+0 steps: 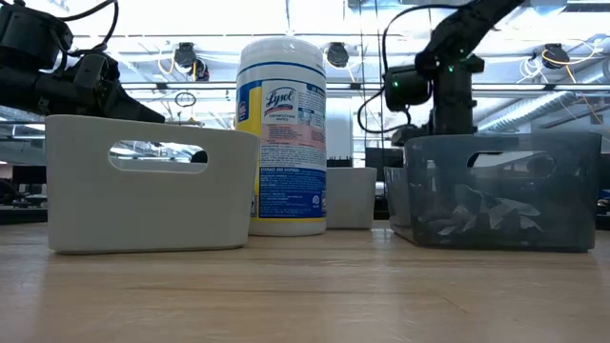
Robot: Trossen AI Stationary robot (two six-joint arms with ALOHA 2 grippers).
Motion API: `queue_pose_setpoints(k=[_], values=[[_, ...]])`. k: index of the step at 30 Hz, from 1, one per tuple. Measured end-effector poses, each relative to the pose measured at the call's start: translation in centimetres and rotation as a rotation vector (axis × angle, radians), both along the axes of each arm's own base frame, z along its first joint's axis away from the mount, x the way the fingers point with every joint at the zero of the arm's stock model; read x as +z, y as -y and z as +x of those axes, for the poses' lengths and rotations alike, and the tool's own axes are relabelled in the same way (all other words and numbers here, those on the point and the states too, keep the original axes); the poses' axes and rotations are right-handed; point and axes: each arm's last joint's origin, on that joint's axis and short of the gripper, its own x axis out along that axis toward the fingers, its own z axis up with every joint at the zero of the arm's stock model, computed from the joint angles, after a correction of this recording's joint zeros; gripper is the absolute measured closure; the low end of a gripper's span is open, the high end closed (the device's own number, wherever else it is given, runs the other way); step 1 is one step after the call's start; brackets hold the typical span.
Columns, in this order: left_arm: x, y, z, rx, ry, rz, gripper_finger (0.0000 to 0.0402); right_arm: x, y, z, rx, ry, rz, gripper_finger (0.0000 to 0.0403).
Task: Pick & Place First Aid Supplies
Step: Put the towelette pack into the bottom transparent black bin
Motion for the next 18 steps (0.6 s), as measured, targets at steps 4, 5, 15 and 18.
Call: queue_pose_setpoints(k=[4,5,15,18], values=[[0.0,0.0,0.0,0.000,0.000,0.000,0.0273,2.0,0.4,-0.3,0.051,-0.029,0.005,0.0395],[0.0,0.0,0.0,0.000,0.000,0.000,0.0273,2.5,0.5,-0.2,0.062,-0.027,0.004,0.0395],[0.0,0.0,0.0,0.000,0.000,0.000,0.0273,6.7,0.9,0.2,0.140,-0.039,-0.021,0.0395],[0.0,0.0,0.0,0.000,0.000,0.000,0.0273,7.3,0.5,0.7,0.174,-0.019,-0.032,0.0395]])
